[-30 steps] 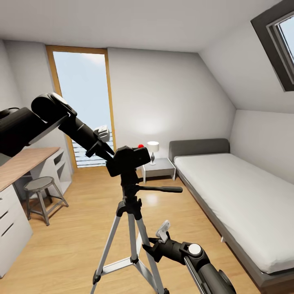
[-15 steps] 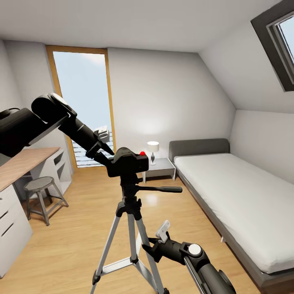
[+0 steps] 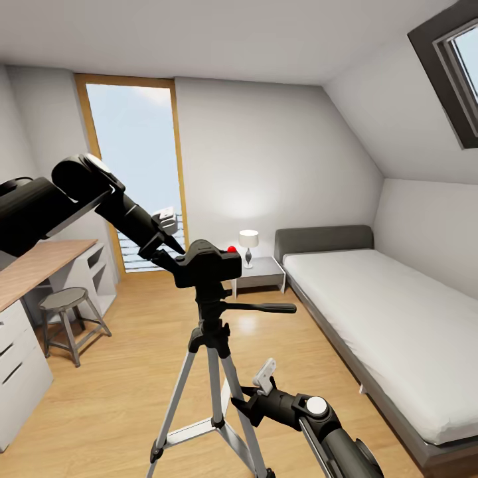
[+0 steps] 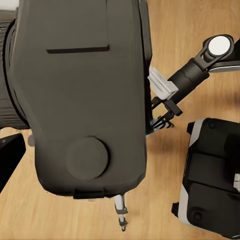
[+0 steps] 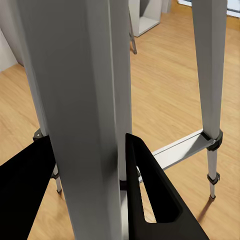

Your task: Attach the digital camera to the camera tripod in the bedroom.

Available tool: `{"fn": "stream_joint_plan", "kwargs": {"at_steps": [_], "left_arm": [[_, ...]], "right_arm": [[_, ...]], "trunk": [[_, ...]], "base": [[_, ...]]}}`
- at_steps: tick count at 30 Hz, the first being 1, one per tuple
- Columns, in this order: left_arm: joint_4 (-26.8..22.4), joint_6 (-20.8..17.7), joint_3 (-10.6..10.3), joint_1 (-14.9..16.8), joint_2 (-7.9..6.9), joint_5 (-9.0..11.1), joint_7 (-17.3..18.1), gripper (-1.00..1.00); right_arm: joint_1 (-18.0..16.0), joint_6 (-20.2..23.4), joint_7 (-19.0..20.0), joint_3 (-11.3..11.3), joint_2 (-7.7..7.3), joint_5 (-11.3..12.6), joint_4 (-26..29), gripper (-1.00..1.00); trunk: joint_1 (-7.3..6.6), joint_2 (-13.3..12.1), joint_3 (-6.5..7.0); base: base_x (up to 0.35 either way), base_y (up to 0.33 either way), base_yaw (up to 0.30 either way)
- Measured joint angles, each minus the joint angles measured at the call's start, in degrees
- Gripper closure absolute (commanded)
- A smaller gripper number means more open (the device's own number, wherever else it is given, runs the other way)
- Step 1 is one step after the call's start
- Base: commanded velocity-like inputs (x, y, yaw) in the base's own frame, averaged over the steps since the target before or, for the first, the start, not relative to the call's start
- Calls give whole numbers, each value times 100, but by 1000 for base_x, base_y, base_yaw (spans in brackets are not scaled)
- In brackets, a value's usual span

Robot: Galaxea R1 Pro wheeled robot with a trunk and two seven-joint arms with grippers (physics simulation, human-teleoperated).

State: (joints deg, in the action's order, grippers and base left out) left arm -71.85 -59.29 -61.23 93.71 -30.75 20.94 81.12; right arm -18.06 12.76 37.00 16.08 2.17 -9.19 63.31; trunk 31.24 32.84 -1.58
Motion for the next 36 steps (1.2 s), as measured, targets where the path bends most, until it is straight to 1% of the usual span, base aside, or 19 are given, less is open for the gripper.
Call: {"fn": "stream_joint_plan", "kwargs": {"at_steps": [10, 18, 21, 25, 26, 27, 28, 30, 33, 36], "left_arm": [[-78, -11, 45, -33, -170, 2, -3, -100], [-150, -11, 94, -40, -251, -4, -7, -100], [-224, -11, 212, -45, -351, 1, -8, -100], [-472, -11, 505, -92, -583, 0, -32, -100], [-553, -11, 572, -110, -655, 0, -41, -100], [-628, -11, 634, -126, -729, -1, -48, -100], [-758, -11, 738, -157, -870, -2, -59, -100], [-857, -11, 811, -189, -997, 1, -66, -100], [-948, -12, 877, -229, -1124, 7, -70, -100], [-997, -12, 926, -254, -1194, 17, -70, -100]], "right_arm": [[0, -5, 3, -4, 0, -1, -2, 100], [0, -7, 6, -5, 0, -3, -2, 100], [1, -6, 6, -9, 0, -5, -3, 100], [1, -5, 7, -11, 0, -6, -3, 100], [1, -5, 7, -11, 1, -7, -3, -100], [1, -21, -7, -12, 0, -186, -3, -100], [1, -21, -8, -12, -1, -192, -3, -100], [1, -21, -9, -13, -1, -192, -3, -100], [1, -18, -9, -13, 0, -189, -3, -100], [1, -14, -9, -9, 0, -189, -2, -100]], "trunk": [[0, 0, 0], [0, 0, 0], [0, 0, 0], [0, 0, 0], [0, 0, 0], [0, 0, -1], [0, 1, 0], [0, 0, -1], [0, 0, -1], [0, 0, -1]], "base": [[0, 0, 0], [0, 0, 0], [0, 0, 0], [0, 0, 0], [0, 0, 0], [0, 0, 0], [0, 0, 0], [0, 0, 0], [0, 0, 0], [0, 0, 0]]}}
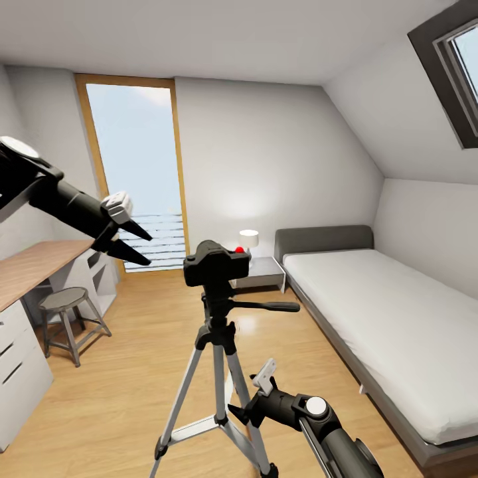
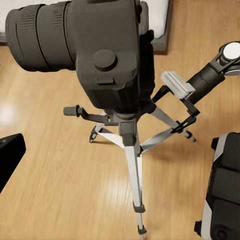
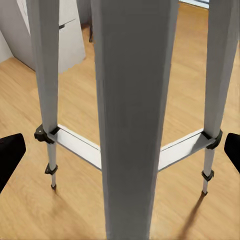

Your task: Attach the digital camera to the camera tripod in the bedroom.

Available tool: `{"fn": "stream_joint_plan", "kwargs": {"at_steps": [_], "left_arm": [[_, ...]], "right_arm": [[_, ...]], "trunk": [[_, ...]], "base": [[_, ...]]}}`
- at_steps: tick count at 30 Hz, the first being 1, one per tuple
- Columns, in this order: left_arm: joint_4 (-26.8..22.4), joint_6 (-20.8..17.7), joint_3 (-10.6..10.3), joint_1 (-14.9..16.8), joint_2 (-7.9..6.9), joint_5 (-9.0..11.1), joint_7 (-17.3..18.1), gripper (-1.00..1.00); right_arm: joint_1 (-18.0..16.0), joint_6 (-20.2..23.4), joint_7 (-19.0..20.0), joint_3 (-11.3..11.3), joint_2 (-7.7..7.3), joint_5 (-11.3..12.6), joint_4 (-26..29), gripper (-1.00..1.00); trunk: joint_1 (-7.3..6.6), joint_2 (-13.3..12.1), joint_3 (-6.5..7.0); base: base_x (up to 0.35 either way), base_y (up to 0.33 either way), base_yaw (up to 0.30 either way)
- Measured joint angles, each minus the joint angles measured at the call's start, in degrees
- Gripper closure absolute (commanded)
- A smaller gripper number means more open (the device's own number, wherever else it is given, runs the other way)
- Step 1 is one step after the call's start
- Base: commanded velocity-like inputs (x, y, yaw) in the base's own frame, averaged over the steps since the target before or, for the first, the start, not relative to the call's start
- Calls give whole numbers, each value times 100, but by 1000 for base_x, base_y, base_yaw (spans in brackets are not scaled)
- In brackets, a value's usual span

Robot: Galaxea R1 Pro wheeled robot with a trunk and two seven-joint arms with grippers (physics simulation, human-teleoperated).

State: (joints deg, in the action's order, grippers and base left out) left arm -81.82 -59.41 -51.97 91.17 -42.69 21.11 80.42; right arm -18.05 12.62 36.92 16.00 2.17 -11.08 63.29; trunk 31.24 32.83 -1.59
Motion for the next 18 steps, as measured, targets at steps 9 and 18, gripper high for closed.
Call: {"fn": "stream_joint_plan", "kwargs": {"at_steps": [9, 18], "left_arm": [[-205, 0, 77, -30, -299, 0, -5, -100], [-333, -8, 145, -342, -876, 20, -348, -100]], "right_arm": [[0, 3, 0, 1, 0, 0, 0, -100], [6, -4, 17, -4, -37, 0, 21, -100]], "trunk": [[0, 1, 0], [0, 0, 0]], "base": [[0, 0, 0], [0, 0, 0]]}}
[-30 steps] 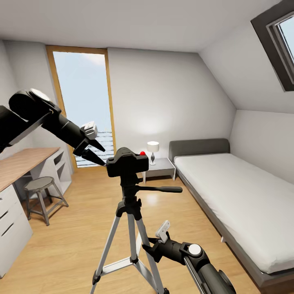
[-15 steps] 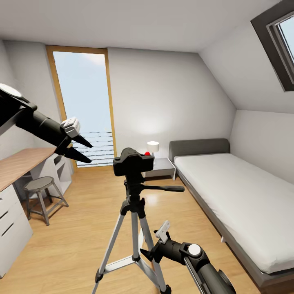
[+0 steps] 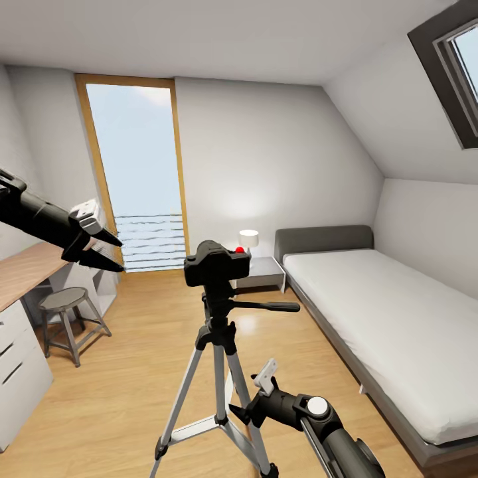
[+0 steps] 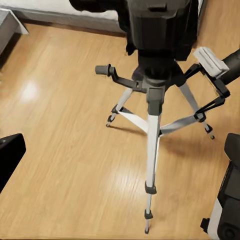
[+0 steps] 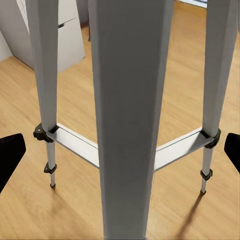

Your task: Attach the digital camera to the camera tripod in the bedroom.

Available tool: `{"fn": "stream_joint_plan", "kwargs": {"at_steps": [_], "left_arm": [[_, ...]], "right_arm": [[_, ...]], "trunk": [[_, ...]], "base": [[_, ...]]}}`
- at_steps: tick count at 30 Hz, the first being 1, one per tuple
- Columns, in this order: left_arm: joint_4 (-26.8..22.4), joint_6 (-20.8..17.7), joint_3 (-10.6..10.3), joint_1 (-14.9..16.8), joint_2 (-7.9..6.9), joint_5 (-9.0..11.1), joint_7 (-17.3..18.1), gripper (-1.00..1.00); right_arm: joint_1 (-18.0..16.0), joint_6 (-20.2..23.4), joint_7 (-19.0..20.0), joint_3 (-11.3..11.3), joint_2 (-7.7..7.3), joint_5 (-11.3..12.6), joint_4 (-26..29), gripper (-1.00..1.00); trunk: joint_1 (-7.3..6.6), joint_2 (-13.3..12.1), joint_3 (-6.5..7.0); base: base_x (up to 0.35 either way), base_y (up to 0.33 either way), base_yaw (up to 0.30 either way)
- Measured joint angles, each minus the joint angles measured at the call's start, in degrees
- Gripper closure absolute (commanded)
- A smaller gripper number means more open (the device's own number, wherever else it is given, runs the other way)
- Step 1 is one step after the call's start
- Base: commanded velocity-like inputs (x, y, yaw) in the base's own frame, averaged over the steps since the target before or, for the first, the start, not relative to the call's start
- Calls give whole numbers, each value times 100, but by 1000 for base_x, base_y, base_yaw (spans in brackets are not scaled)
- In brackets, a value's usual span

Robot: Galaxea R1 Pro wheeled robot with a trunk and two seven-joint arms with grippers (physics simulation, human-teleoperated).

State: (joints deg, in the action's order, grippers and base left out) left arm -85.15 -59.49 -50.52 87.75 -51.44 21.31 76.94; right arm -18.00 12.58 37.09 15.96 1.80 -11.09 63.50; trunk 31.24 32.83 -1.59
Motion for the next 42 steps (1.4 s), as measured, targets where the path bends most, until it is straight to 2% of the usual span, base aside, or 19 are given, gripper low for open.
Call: {"fn": "stream_joint_plan", "kwargs": {"at_steps": [3, 7, 13, 14, 20, 25, 31, 38, 41, 42], "left_arm": [[-26, -5, 193, -248, -112, 9, -203, -100], [-46, -11, 542, -746, -186, -7, -472, -100], [-47, -17, 1160, -1529, -222, -30, -822, -100], [-47, -18, 1351, -1733, -224, -35, -930, -100], [-26, -23, 1737, -2297, -233, -35, -1188, -100], [11, -26, 1895, -2668, -212, -25, -1479, -100], [73, -8, 1949, -2974, -170, -12, -1838, -100], [293, 8, 1949, -3260, -152, 7, -1936, -100], [517, 42, 1955, -3528, -131, 4, -1961, -100], [519, 41, 1955, -3530, -130, 10, -1961, -100]], "right_arm": [[5, 3, 5, -3, -50, 0, 51, -100], [9, 9, 7, -7, -157, 4, 127, -100], [35, 16, 11, -25, -279, 3, 160, -100], [50, 17, 11, -25, -285, 3, 162, -100], [163, 18, 10, -33, -307, 0, 179, -100], [224, 23, 10, -35, -314, -1, 184, -100], [275, 39, 9, -33, -316, -6, 174, -100], [306, 52, 6, -35, -317, -15, 160, -100], [324, 61, 5, -36, -327, -21, 156, -100], [324, 61, 5, -36, -327, -21, 156, -100]], "trunk": [[0, 0, 0], [0, 0, 0], [0, 0, 0], [0, -1, 0], [0, -1, 0], [0, -1, 0], [0, -1, 0], [0, 0, 0], [0, -1, 0], [0, 0, 0]], "base": [[0, 0, 0], [0, 0, 0], [0, 0, 0], [0, 0, 0], [0, 0, 0], [0, 0, 0], [0, 0, 0], [0, 0, 0], [0, 0, 0], [0, 0, 0]]}}
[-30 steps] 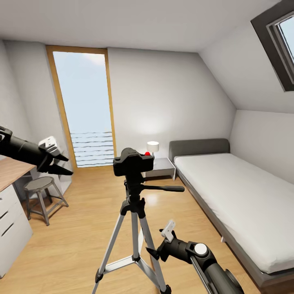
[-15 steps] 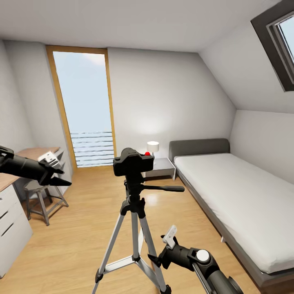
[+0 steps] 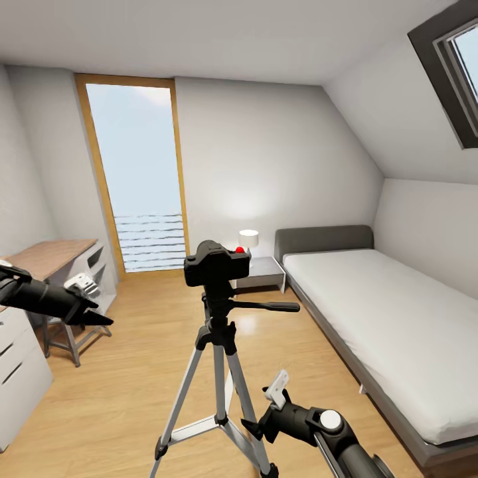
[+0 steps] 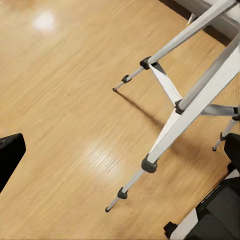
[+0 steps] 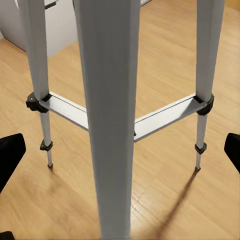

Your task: Attach the digital camera to the camera tripod in the bedroom.

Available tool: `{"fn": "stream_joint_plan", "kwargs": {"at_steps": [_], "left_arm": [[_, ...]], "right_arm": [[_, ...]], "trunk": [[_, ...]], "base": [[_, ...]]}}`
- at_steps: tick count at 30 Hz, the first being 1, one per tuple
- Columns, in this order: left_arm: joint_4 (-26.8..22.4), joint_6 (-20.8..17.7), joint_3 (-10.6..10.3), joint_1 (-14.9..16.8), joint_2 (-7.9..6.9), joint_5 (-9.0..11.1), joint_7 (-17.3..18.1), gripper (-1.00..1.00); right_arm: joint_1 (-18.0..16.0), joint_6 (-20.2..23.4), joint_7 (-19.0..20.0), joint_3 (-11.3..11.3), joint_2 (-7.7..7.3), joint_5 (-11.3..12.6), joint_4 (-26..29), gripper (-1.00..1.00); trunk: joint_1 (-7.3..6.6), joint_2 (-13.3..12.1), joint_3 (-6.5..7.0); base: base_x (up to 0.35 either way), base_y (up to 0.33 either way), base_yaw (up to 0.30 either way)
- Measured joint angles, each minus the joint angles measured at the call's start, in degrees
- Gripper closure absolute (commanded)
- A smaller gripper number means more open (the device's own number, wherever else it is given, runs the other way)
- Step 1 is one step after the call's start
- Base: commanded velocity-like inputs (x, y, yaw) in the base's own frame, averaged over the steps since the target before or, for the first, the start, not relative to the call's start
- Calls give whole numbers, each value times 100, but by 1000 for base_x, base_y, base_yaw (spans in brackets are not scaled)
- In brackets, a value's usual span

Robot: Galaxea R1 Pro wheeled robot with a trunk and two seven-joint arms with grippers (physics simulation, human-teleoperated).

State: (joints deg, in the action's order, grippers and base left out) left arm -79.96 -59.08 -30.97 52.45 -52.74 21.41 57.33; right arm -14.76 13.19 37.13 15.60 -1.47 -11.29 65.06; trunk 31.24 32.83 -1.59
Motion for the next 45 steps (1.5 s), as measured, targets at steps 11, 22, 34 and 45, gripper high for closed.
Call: {"fn": "stream_joint_plan", "kwargs": {"at_steps": [11, 22, 34, 45], "left_arm": [[1438, 663, 15, -842, 322, -7, -8, -100], [3221, 1884, 36, -1537, 789, 210, 0, -100], [5202, 3470, 36, -2152, 1273, 1231, -1, -100], [7703, 5759, 3, -3245, 2446, 2941, -255, -100]], "right_arm": [[183, 11, -3, -2, -181, -5, -18, -100], [402, 16, -13, -3, -519, -1, -44, -100], [701, 1, -88, -55, -661, 15, -616, -100], [738, -149, -1321, -78, -638, 53, -3111, -100]], "trunk": [[0, -1, -1], [0, 0, -1], [0, 0, -2], [0, 1, -2]], "base": [[0, 0, 0], [0, 0, 0], [0, 0, 0], [0, 0, 0]]}}
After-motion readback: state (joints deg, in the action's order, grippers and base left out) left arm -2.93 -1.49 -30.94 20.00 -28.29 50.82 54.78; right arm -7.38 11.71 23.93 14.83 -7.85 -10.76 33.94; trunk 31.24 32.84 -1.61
